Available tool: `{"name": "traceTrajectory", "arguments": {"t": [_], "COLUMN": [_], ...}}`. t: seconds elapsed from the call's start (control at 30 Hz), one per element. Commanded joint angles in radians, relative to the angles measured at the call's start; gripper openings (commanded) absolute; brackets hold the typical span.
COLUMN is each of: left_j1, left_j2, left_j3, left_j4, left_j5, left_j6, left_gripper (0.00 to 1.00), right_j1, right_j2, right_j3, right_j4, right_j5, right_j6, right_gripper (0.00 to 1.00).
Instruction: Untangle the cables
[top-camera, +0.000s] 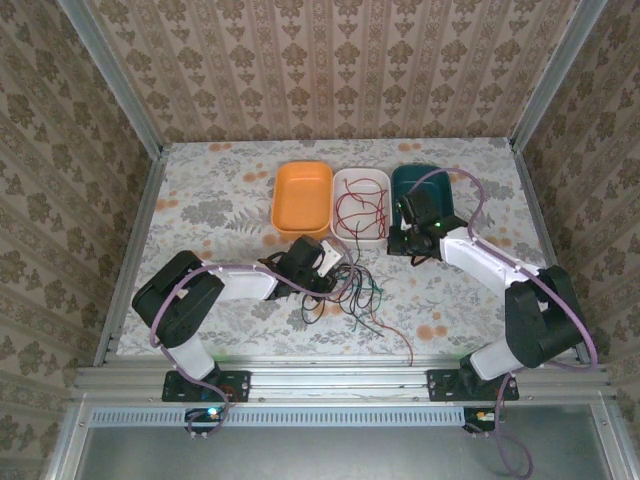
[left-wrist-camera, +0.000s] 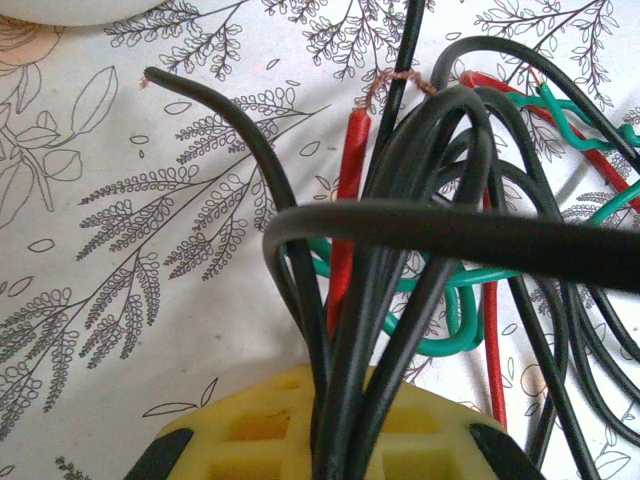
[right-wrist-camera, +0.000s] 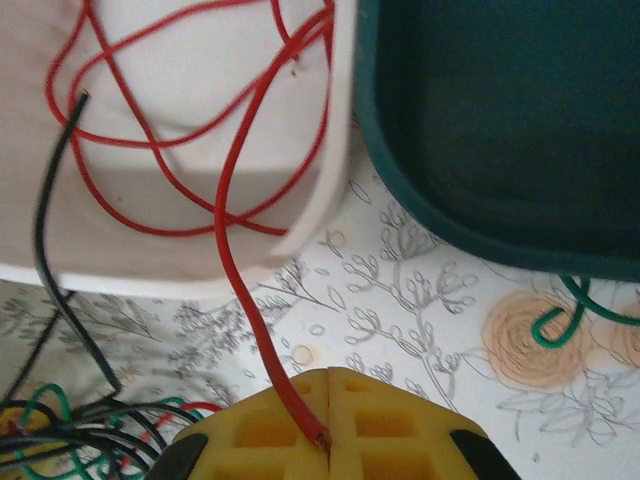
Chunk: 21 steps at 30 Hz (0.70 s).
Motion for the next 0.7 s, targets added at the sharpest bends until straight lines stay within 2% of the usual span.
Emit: {"name": "traceTrajectory", "arguments": {"t": [0.0,0.13,0.43,0.67], "left_j1": [-0.009,-0.01,-0.009,-0.01], "left_j2": [0.019,0.024,0.01,0.003], "left_j3": [-0.005,-0.001,0.005,0.019], "left_j4": [0.003,0.002,-0.026,-0.053], "left_j5": [-0.013,-0.011,-0.023,-0.031], "left_j6": [-0.008,-0.01,-0.001,0.016], "left_gripper": [0.0,0.0,0.0,0.0], "right_j1": [-0.006,-0.005,-0.004,-0.002], "right_j2": [0.031,0.114,0.404,0.605], "right_j3": [0.06,0.142,0.423,0.655], "right_j4": [0.037,0.059,0.008,-0.138], "right_j5": [-0.036,-0.067,-0.106,-0.142], "right_j6": [-0.022,-0.027,-0.034,-0.03], "right_gripper": [0.02,0.02,0.02,0.04]}}
